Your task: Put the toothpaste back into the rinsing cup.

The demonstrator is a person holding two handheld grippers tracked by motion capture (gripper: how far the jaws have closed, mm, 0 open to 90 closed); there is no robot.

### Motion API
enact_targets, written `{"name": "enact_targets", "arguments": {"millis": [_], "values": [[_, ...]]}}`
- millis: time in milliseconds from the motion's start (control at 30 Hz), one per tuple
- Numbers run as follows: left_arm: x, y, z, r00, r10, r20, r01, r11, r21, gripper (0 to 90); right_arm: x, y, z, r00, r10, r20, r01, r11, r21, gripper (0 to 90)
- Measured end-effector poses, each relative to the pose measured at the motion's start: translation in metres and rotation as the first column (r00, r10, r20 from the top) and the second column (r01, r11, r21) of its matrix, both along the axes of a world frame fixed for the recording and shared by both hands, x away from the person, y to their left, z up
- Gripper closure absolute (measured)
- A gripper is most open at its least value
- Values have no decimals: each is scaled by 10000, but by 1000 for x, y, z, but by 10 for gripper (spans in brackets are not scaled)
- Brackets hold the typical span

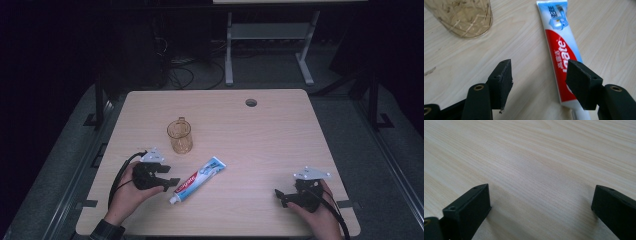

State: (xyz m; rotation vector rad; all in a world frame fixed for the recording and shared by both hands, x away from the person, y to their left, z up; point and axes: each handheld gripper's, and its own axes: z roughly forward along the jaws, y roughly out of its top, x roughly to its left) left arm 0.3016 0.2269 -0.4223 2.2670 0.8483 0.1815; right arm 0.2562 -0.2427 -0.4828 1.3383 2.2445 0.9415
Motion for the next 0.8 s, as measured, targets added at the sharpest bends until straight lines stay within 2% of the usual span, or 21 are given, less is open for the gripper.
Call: {"name": "enact_targets", "arguments": {"millis": [467, 800], "values": [[16, -31, 2, 9996, -179, 197, 176, 9997, 156, 299, 0, 0, 0, 10000, 0, 0, 0, 10000, -1, 16], [30, -58, -1, 9998, -171, 61, 169, 9994, 317, 279, 0, 0, 0, 10000, 0, 0, 0, 10000, -1, 16]]}}
